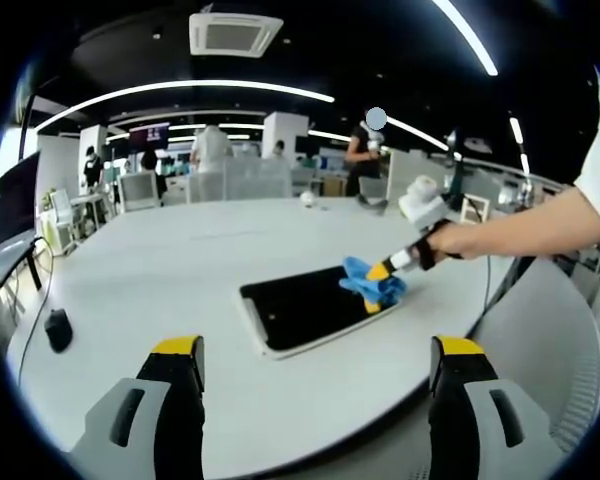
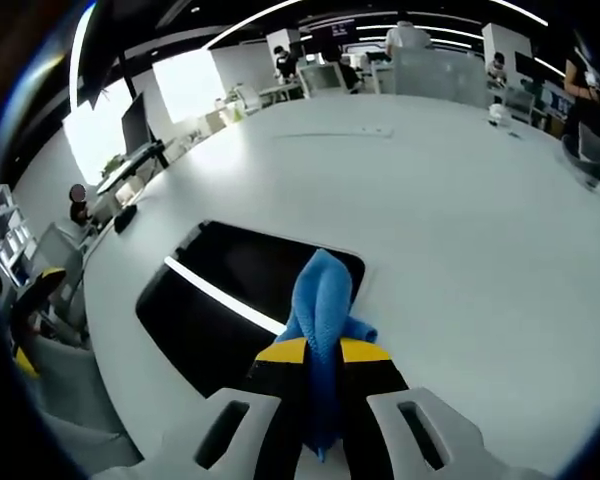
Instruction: Wipe the mirror surface with the cleaning cloth until all visible marks leave the cleaned area.
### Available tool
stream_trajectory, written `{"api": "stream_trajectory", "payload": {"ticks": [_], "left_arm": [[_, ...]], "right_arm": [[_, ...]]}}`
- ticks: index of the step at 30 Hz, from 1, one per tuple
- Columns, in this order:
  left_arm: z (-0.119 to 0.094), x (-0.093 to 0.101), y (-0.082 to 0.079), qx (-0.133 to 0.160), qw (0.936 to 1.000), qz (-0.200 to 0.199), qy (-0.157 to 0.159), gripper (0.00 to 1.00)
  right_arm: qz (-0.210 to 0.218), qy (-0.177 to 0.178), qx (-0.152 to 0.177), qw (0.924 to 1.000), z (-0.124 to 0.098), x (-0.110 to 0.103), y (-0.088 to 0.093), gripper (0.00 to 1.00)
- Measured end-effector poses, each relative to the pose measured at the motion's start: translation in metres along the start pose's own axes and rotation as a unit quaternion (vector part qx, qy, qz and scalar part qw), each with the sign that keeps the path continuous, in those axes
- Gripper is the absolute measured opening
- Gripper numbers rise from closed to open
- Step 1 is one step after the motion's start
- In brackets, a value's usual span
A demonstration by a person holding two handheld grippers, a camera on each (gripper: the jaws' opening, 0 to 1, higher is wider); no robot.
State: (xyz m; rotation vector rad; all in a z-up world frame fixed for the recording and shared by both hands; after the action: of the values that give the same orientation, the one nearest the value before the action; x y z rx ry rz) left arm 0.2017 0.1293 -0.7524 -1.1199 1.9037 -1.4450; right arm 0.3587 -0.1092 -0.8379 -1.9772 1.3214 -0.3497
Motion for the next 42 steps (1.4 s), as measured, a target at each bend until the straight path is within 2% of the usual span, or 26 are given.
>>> {"api": "stream_trajectory", "payload": {"ticks": [11,32,42], "left_arm": [[0.0,0.0,-0.001,0.004,1.0,0.0,-0.003,0.94],[-0.001,-0.001,-0.002,0.006,1.0,0.001,-0.001,0.94],[-0.001,0.0,-0.002,0.006,1.0,0.001,-0.001,0.94]], "right_arm": [[-0.01,0.003,-0.008,0.9999,-0.003,-0.004,0.004,0.05],[-0.036,0.0,-0.029,0.9989,-0.022,-0.021,0.026,0.05],[-0.049,0.004,-0.034,0.9982,-0.022,-0.024,0.027,0.05]]}}
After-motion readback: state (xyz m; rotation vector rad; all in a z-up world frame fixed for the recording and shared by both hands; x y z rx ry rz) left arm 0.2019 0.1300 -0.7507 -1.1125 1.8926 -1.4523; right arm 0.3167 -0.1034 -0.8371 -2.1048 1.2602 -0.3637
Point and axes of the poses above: the point that each gripper's makers call its tool centre point, and the gripper's own axes: z roughly forward along the fingers, x roughly to its right, y roughly out of its underside, the point moved 2 cm from there along -z, roughly backward along the fingers, and after that the axes turned 2 degrees about x, right-handed, at the moved point
